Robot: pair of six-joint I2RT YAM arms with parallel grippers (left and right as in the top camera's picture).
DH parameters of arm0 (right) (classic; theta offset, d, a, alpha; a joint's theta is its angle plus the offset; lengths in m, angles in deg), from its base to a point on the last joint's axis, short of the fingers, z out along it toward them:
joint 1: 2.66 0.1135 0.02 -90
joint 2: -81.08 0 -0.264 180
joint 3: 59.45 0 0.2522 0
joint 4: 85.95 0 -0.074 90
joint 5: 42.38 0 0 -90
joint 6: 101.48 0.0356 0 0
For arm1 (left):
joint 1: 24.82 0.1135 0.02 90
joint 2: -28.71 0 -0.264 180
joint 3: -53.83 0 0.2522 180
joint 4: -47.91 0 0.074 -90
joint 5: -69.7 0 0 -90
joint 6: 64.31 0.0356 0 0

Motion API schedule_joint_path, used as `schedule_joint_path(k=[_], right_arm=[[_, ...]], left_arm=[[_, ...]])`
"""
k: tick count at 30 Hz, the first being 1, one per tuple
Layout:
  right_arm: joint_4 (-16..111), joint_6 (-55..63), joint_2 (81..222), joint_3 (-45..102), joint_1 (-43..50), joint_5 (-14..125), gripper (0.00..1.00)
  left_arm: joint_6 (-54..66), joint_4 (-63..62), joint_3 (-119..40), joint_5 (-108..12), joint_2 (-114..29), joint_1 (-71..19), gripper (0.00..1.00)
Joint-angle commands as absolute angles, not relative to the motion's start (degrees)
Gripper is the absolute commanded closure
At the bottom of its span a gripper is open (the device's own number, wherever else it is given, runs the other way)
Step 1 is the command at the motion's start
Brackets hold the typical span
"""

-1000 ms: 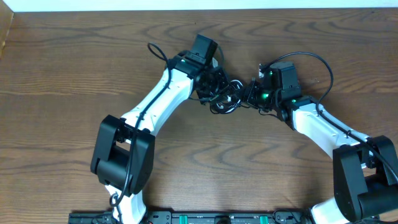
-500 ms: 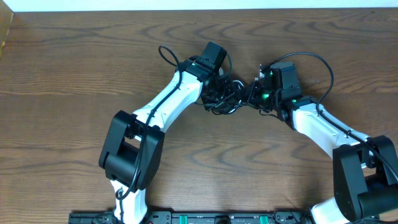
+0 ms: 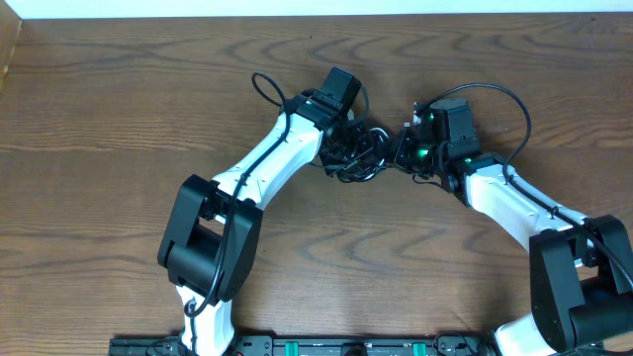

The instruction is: Untangle cables

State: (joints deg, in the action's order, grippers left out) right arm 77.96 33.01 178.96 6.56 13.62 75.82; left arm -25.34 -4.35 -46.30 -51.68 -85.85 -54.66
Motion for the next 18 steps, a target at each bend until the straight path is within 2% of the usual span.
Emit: schedule_joint_path(k=[1,9,18], right_arm=[[78.55,33.74,178.51,7.07,13.57,77.57,0.99],[78.55,34.41,178.51,7.07,13.57,78.14,0.99],[78.55,34.78,178.51,7.07,13.51,78.42,0.99]], left_arm=[[-31.04,-4.09,-45.52,-50.72,-87.05,-55.12,0.60],[-37.69,-3.52,-45.52,-53.25,-87.05,-55.12,0.61],[-37.62,1.09,-45.54,-58.89,-87.05,-55.03,0.81]])
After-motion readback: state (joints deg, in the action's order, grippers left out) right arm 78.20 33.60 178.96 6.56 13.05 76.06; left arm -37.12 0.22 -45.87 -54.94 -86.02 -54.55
